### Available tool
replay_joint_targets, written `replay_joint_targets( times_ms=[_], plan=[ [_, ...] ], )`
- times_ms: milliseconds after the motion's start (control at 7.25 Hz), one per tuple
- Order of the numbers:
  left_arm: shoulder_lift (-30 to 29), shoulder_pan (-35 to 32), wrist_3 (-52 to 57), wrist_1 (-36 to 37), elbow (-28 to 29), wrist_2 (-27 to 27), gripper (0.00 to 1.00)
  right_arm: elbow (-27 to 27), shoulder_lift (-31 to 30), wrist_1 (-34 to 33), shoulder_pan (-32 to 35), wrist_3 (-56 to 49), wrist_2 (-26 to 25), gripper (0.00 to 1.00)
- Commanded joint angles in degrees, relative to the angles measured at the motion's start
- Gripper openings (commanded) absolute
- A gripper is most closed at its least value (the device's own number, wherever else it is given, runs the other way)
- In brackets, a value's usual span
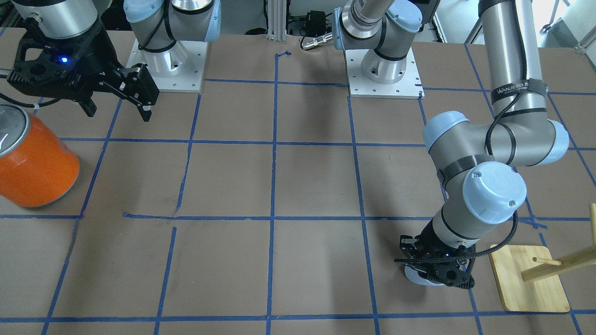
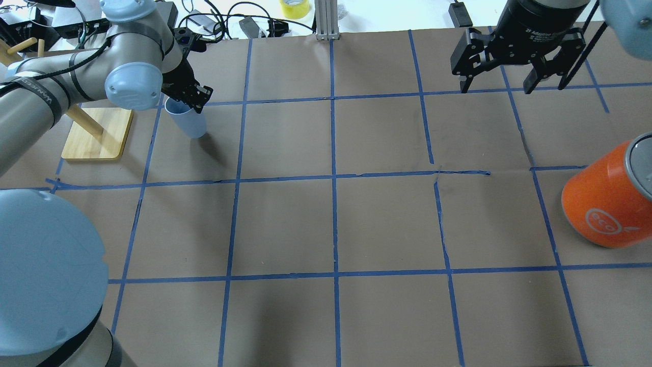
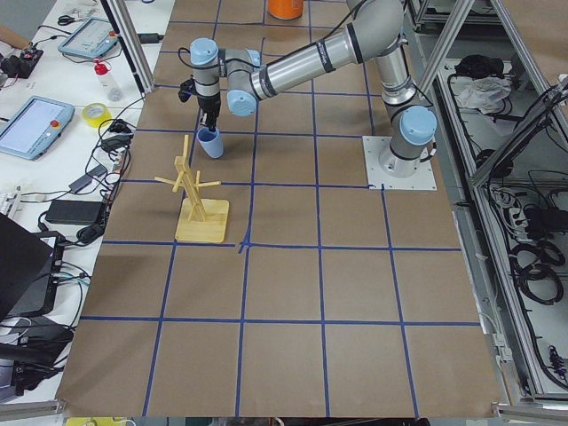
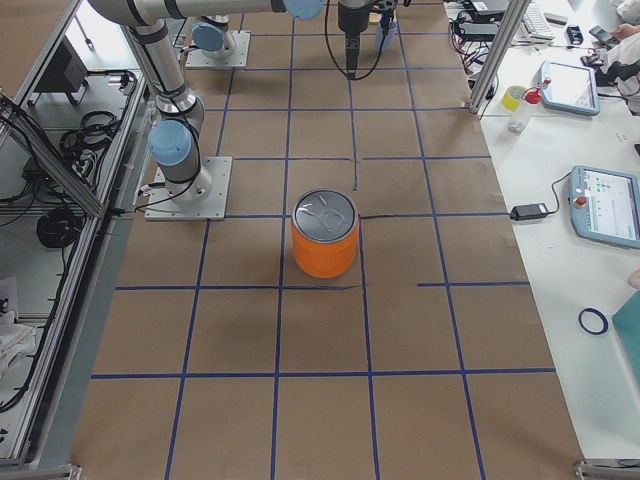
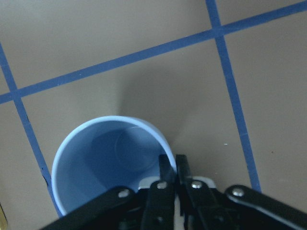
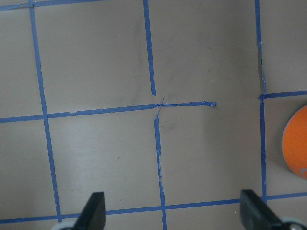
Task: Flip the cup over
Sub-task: 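Set the cup upright on the table and open the left gripper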
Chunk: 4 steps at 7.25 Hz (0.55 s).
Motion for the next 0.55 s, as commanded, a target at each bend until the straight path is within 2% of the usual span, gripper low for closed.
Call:
replay_joint_targets(
  times_ms=[0,138,414],
  plan=[
    [1.8,0.0,-0.1,-1.7,-0.7,0.1,1.0,0.0,0.1,-0.2,0.0,0.0,0.0,1.0],
    [3.5,-0.3,-1.4,-5.4,-1.0,0.1,1.0,0.0,0.1,-0.2,0.0,0.0,0.0,1.0],
    [10.8,-1.0,-2.6,-17.4,-0.3,0.1,1.0,0.0,0.1,-0.2,0.0,0.0,0.0,1.0]
  ],
)
